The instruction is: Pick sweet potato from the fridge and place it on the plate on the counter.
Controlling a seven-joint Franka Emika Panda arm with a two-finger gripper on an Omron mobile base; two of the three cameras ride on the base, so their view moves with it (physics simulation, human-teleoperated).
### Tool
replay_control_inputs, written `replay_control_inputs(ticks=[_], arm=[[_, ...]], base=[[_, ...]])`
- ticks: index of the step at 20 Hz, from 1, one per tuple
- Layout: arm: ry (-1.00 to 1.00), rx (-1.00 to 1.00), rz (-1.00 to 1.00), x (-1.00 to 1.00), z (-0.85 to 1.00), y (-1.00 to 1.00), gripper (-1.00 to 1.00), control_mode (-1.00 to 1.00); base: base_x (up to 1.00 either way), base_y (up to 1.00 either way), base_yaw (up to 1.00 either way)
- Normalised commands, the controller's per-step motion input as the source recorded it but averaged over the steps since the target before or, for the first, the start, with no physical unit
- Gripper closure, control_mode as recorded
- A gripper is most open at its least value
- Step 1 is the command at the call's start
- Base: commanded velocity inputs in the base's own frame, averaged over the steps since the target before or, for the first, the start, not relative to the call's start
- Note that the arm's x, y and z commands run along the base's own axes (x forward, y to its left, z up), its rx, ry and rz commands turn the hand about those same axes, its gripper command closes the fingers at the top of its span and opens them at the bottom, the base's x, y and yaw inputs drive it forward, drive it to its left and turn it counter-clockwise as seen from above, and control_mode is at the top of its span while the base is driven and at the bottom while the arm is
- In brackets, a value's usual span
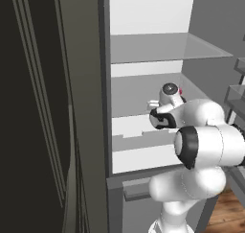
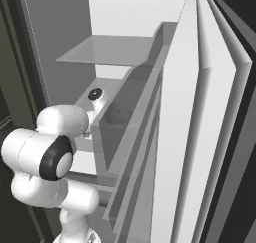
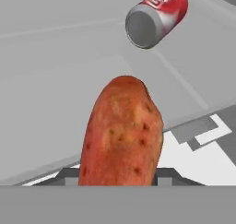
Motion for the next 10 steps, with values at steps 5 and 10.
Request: replay_control_inputs(ticks=[5,10], arm=[[0.03,0.07,0.00,-1.00,0.02,-0.09,1.00,-1.00],[0.10,0.10,0.09,-1.00,0.00,0.00,1.00,-1.00]], base=[[0.00,0.00,0.00],[0.00,0.00,0.00]])
